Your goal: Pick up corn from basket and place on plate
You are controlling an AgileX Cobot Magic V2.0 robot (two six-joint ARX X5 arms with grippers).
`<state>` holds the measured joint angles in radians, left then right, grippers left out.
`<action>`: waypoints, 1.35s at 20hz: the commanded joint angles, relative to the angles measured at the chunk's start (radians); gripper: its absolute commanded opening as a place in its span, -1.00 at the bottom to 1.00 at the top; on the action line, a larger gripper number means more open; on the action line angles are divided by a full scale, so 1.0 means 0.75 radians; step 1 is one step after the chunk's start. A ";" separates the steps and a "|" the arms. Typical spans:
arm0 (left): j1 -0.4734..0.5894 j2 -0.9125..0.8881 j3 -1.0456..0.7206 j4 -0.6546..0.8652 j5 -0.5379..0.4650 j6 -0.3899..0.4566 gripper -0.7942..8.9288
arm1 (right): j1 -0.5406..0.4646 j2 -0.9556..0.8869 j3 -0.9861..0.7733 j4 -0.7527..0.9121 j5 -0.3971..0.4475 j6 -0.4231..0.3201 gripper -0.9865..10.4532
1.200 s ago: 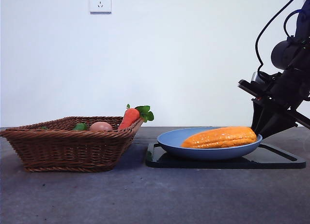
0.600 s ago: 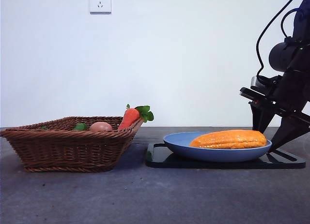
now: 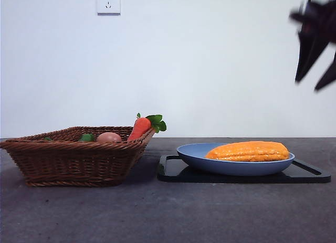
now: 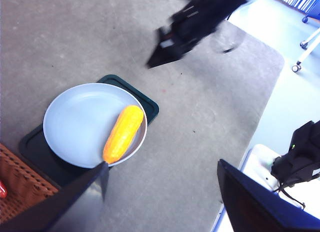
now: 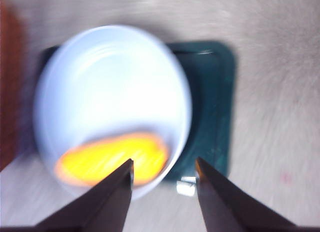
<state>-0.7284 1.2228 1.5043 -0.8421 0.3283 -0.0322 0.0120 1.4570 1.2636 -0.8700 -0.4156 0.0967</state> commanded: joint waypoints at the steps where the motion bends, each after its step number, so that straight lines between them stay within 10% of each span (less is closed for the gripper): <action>1: -0.006 0.006 0.033 -0.020 -0.001 0.032 -0.11 | 0.062 -0.166 0.028 -0.125 -0.003 -0.075 -0.47; 6: -0.006 0.006 0.033 -0.046 -0.001 0.043 -0.18 | 0.251 -0.490 0.028 -0.341 0.003 -0.075 -0.50; 13: -0.006 0.008 0.033 -0.180 -0.001 0.070 -0.81 | 0.447 -0.730 0.018 -0.578 0.112 -0.074 -0.82; 27: -0.007 0.008 0.033 -0.203 0.000 0.077 -0.82 | 0.468 -0.842 -0.128 -0.491 0.111 0.000 -0.82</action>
<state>-0.7284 1.2228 1.5043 -1.0054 0.3283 0.0124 0.3592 0.8196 1.1584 -1.2484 -0.3359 0.0818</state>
